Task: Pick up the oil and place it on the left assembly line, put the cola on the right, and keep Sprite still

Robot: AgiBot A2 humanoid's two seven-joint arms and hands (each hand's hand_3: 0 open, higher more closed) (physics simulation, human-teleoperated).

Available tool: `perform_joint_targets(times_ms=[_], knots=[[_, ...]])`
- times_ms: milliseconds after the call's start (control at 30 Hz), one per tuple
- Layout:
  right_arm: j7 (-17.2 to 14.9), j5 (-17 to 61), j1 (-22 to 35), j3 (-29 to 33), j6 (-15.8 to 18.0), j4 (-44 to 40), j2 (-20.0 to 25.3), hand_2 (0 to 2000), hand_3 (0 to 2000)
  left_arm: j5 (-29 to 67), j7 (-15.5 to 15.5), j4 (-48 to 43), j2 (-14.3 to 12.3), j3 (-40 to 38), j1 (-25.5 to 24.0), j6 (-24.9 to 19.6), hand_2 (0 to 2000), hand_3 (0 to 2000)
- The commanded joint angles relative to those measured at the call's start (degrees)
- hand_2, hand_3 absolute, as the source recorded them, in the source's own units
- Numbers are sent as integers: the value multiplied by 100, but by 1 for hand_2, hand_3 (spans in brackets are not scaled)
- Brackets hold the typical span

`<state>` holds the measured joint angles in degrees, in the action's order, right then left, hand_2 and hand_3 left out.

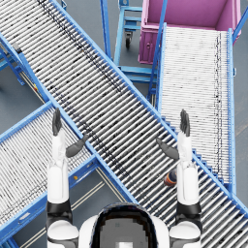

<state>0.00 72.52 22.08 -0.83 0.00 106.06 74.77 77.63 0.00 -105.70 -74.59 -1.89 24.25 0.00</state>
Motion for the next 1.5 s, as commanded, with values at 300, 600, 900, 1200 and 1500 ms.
perform_joint_targets(times_ms=[300, 600, 900, 1200, 1500], knots=[[0, 616, 330, 460, 0, 47, 78, 0, 0, 617, 0, -30, -18, -478, 394, 0, 0, 0], [0, 645, 409, 789, 0, -120, 110, 0, 0, 646, 0, 91, -37, -596, 472, 0, 0, 0], [0, 646, 376, 760, 0, -76, 155, 0, 0, 647, 0, 55, -81, -588, 390, 0, 0, 0], [0, 646, 254, 806, 0, -65, 207, 0, 0, 647, 0, -21, -111, -628, 374, 0, 0, 0], [0, 646, 315, 849, 0, -5, 226, 0, 0, 647, 0, -74, -120, -699, 421, 0, 0, 0]])
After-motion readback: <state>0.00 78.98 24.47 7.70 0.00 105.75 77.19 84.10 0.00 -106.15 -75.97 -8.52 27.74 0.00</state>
